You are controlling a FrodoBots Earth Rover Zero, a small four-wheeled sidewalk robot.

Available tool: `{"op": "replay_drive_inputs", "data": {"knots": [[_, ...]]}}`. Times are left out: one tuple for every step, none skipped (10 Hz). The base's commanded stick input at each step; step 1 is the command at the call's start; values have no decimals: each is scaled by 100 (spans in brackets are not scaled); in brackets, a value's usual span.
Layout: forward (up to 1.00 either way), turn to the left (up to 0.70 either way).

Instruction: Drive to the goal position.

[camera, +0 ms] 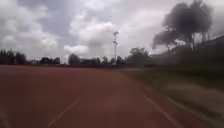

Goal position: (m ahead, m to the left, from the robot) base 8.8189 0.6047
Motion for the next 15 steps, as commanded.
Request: {"op": "replay_drive_inputs", "data": {"knots": [[70,0],[70,0],[70,0],[70,0],[70,0],[70,0],[70,0],[70,0],[70,0],[70,0],[70,0],[70,0],[70,0],[70,0],[70,0]]}}
